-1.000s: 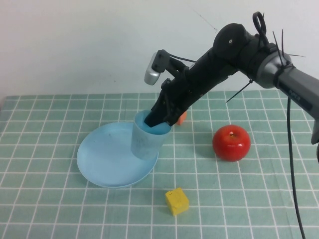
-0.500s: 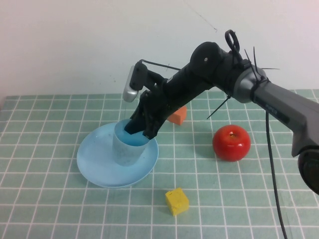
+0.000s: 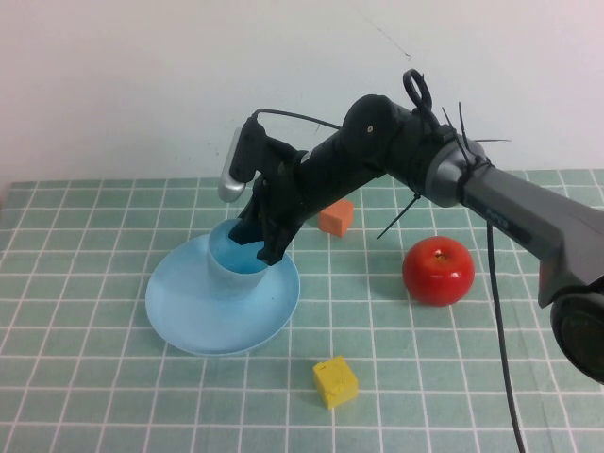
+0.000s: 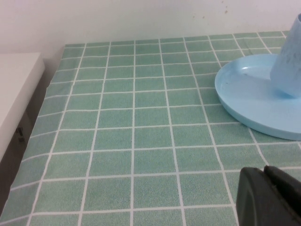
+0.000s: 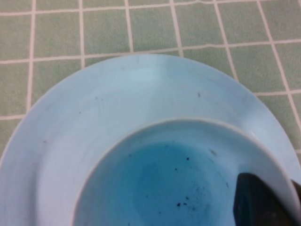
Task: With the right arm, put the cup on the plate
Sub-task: Place the cup on the plate
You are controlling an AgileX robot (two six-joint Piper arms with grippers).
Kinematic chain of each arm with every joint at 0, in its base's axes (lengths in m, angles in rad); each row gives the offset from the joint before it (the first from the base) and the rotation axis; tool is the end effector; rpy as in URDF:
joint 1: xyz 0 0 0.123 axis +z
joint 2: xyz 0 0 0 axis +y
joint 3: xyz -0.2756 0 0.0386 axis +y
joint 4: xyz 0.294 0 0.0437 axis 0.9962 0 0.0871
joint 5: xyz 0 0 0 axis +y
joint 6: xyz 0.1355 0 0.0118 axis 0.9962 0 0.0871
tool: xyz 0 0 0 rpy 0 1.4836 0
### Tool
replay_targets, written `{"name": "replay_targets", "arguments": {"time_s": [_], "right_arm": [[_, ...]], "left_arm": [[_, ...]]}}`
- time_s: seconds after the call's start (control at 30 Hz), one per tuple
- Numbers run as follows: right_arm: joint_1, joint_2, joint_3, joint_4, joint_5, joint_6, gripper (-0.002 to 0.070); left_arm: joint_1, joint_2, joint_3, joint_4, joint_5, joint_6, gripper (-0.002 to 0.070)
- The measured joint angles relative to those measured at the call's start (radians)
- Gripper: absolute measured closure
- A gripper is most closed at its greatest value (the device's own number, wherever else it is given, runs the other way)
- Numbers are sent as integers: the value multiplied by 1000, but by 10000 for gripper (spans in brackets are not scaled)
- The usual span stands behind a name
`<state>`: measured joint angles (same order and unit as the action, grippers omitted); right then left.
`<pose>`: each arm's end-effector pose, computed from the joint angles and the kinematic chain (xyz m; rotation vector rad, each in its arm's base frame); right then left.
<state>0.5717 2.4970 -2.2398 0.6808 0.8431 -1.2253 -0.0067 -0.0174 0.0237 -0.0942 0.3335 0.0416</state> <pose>0.4824 0.3864 0.1321 -1.6088 1.7620 0.5241 0.1497 -0.0052 0.1648 -0.0154 1.8223 -0.0663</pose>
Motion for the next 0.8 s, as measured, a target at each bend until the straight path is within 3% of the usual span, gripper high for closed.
{"name": "replay_targets", "arguments": {"time_s": [0.3, 0.57, 0.8], "right_arm": [[0, 17, 0, 0, -27, 6, 559], [0, 17, 0, 19, -32, 30, 360], [0, 5, 0, 41, -7, 30, 323]], "left_arm": [[0, 0, 0, 0, 0, 0, 678], [0, 0, 0, 0, 0, 0, 678], [0, 0, 0, 0, 0, 2, 678]]}}
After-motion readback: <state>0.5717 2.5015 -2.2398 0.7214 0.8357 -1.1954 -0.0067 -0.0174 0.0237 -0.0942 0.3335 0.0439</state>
